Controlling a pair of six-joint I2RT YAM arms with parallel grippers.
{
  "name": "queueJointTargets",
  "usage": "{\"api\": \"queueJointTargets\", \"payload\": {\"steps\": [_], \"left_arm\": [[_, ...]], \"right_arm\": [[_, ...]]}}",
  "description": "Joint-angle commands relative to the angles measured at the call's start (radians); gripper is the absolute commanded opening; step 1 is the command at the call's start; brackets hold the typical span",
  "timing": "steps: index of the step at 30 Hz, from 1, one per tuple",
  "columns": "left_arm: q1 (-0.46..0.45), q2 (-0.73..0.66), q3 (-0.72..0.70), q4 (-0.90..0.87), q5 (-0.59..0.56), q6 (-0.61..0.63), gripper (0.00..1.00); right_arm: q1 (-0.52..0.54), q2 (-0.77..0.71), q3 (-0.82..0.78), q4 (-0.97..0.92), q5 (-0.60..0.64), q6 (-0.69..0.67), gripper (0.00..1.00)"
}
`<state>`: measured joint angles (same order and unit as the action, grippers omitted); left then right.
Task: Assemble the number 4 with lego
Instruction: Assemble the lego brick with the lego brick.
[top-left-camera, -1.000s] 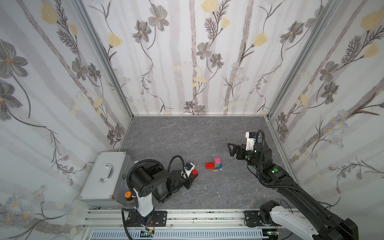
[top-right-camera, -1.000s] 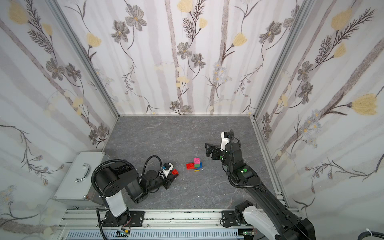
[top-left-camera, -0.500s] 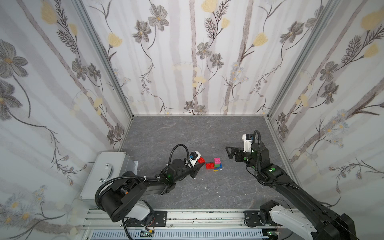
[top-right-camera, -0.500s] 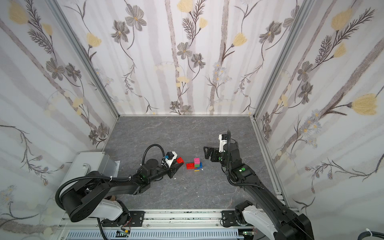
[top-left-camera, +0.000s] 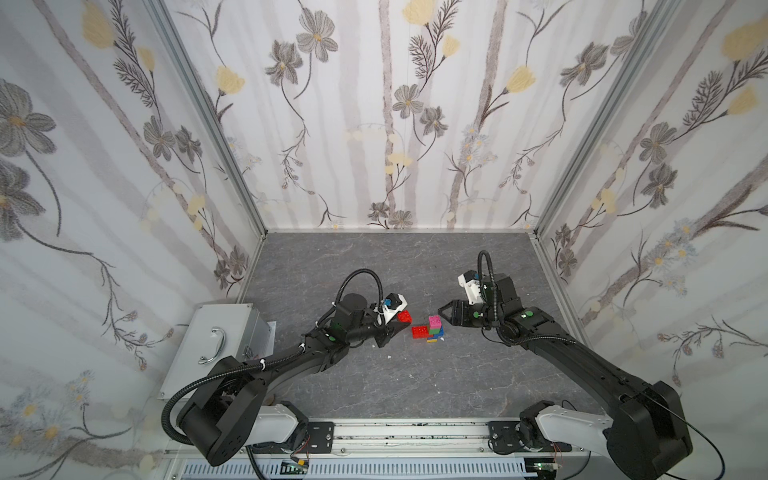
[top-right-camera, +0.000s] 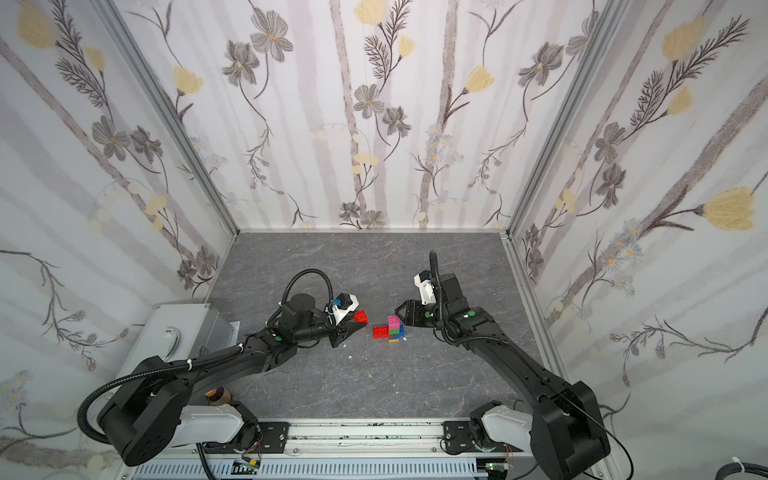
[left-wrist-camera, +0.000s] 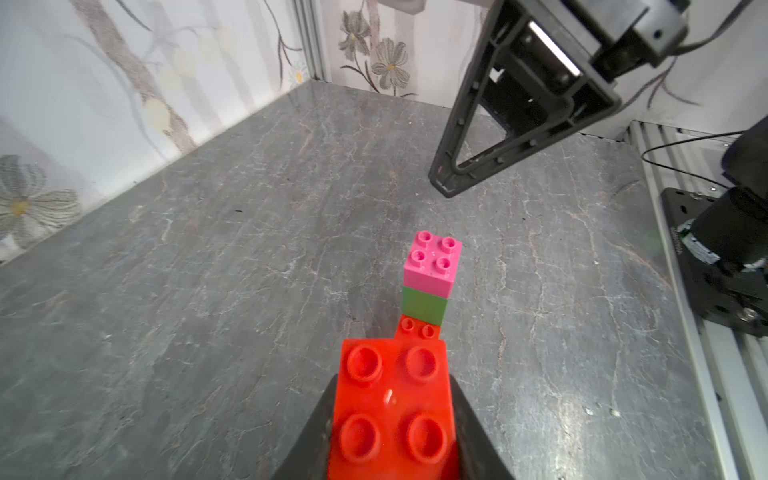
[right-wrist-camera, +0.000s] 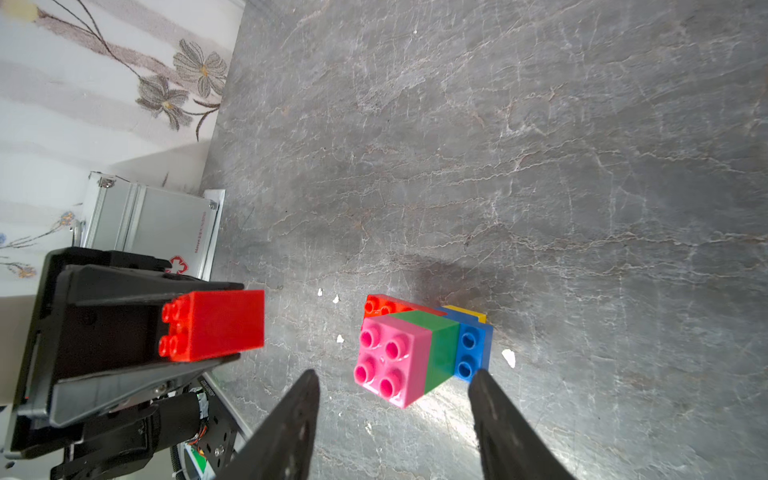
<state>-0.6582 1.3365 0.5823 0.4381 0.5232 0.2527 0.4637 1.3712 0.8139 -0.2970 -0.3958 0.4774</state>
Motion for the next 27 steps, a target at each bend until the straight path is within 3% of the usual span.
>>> {"api": "queueJointTargets", "payload": {"steps": [1,13,19,24,27], "left_arm": [[0.014,0.044,0.043,0.024,0.070,-0.070,0.00],[0.028,0.208,0.137,0.014,0.241,0.096,0.00],[0.027,0.231,0.165,-0.043,0.256,0.132,0.00],[0.028,0.224,0.155,-0.050,0.242,0.135,0.00],[0.029,0.206,0.141,-0.049,0.227,0.137,0.00]], "right_arm": [[0.004,0.020,0.025,-0.038,-0.038,-0.010,0.52],[0.038,0.142,0.091,-0.083,-0.052,-0.024,0.39],[0.044,0.161,0.094,-0.110,-0.022,-0.032,0.36],[0.049,0.138,0.121,-0.127,0.012,-0.020,0.50],[0.077,0.140,0.174,-0.192,0.101,-0.019,0.59]]}}
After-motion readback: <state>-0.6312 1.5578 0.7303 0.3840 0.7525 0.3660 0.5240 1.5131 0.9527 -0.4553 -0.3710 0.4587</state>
